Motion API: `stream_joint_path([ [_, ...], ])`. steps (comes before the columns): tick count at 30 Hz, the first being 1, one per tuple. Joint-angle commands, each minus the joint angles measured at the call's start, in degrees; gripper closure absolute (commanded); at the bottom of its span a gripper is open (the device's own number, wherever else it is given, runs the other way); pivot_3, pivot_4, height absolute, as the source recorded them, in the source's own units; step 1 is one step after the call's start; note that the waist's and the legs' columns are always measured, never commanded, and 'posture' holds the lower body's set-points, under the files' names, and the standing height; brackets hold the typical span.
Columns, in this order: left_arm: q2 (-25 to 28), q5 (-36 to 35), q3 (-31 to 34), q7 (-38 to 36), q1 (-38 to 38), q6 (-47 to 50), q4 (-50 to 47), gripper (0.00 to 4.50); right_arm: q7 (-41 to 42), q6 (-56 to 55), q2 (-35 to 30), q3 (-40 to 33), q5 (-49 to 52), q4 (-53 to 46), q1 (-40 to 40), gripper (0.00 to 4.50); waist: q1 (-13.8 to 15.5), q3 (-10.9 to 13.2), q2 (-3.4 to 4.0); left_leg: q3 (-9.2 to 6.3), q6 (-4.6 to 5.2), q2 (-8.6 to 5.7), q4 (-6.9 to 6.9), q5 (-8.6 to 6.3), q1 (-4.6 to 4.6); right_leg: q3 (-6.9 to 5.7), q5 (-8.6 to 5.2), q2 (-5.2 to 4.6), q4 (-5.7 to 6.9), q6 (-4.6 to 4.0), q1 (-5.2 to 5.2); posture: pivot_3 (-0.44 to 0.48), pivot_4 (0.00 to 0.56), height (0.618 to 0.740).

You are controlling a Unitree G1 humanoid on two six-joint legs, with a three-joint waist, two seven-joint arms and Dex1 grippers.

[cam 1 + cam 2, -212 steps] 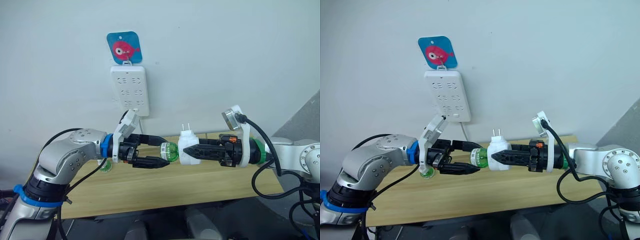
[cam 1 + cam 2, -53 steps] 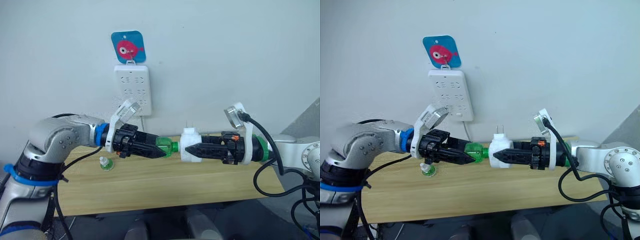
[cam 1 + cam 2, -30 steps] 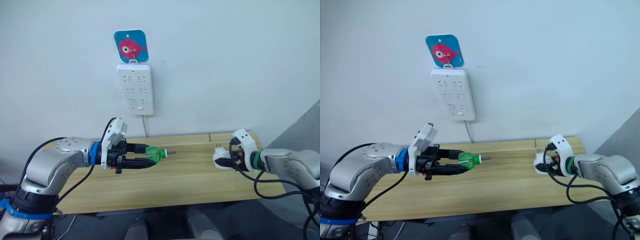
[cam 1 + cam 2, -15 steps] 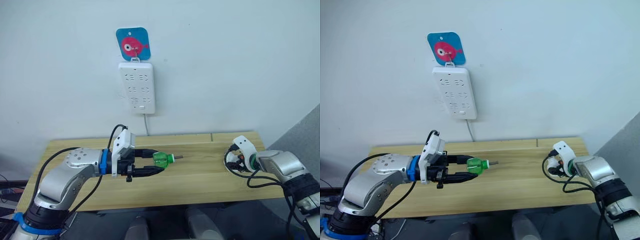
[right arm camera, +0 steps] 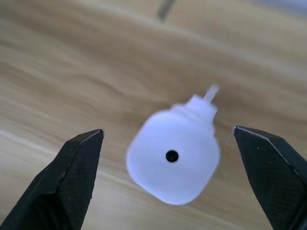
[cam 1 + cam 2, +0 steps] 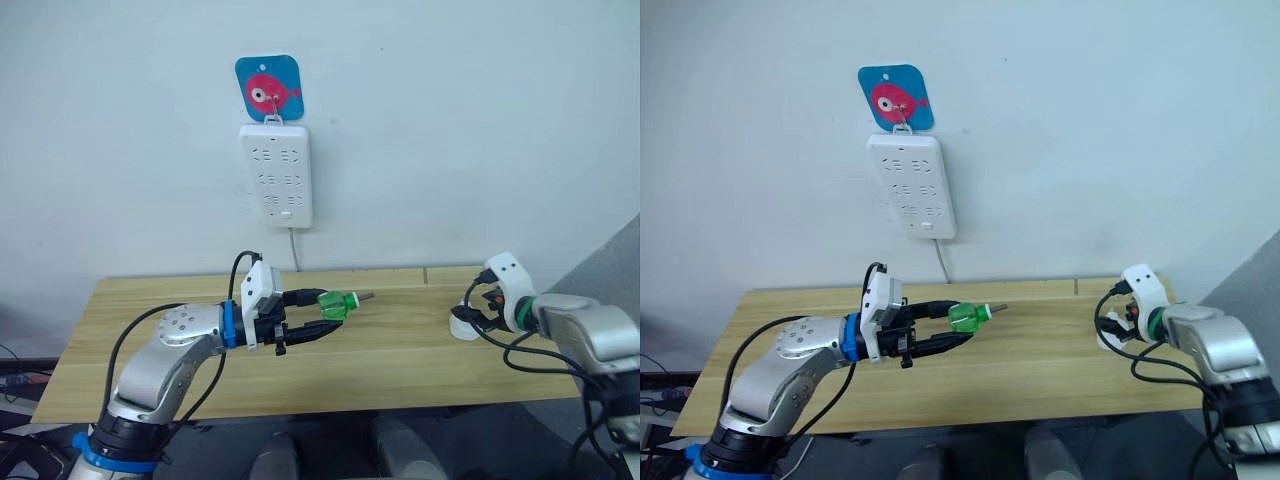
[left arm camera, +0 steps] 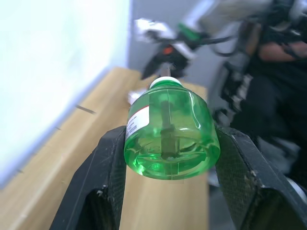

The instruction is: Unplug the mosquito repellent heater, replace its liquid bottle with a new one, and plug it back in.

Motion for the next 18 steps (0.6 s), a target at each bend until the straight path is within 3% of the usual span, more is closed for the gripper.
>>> stream_joint_path([
  [1,-4.9,0.8,1.8,4.5,0.6,-5.7,-0.9,2.24,2.6,3.5,4.4,-10.4,13.4,-18.0,5.2,0.00,-0.1,0.0,-0.01,-0.03,0.00,0.01,0.00,0.00,-0.01,-0.03,0.00,0.00,0.00,0.00,0.01,-0.190,0.113,0.724],
  [4,-8.2,2.9,1.3,6.2,0.8,-11.3,-1.7,2.24,-1.4,5.6,12.1,-15.5,23.4,-25.8,6.6,0.00,-0.8,0.0,-0.03,-0.01,0.00,0.01,0.06,0.00,0.01,0.00,0.01,0.01,0.03,0.01,0.05,-0.209,0.108,0.724],
  [9,-10.3,3.8,0.5,8.1,0.7,-13.9,-2.2,2.24,-9.4,9.1,18.7,-18.5,36.7,-29.1,5.5,0.00,-1.8,-0.1,-0.08,0.09,-0.01,-0.03,0.15,0.01,0.24,0.11,0.05,0.01,0.02,0.09,0.30,-0.222,0.107,0.724],
  [13,-13.3,5.1,0.1,11.9,-1.5,-15.4,-2.3,2.24,-24.2,7.1,28.1,-15.3,53.0,-25.4,1.9,0.00,-3.1,-0.1,-0.11,0.11,-0.01,-0.02,0.11,0.01,0.60,0.14,0.04,0.03,0.00,0.09,0.65,-0.225,0.097,0.724],
  [18,-13.6,6.4,0.0,13.2,-2.1,-16.8,-2.3,2.24,-33.6,3.0,30.7,-11.2,61.3,-22.1,-1.0,0.00,-3.7,-0.1,-0.08,0.12,-0.01,-0.01,-0.01,0.00,0.57,0.16,0.03,0.05,-0.09,0.09,0.61,-0.208,0.090,0.724],
])
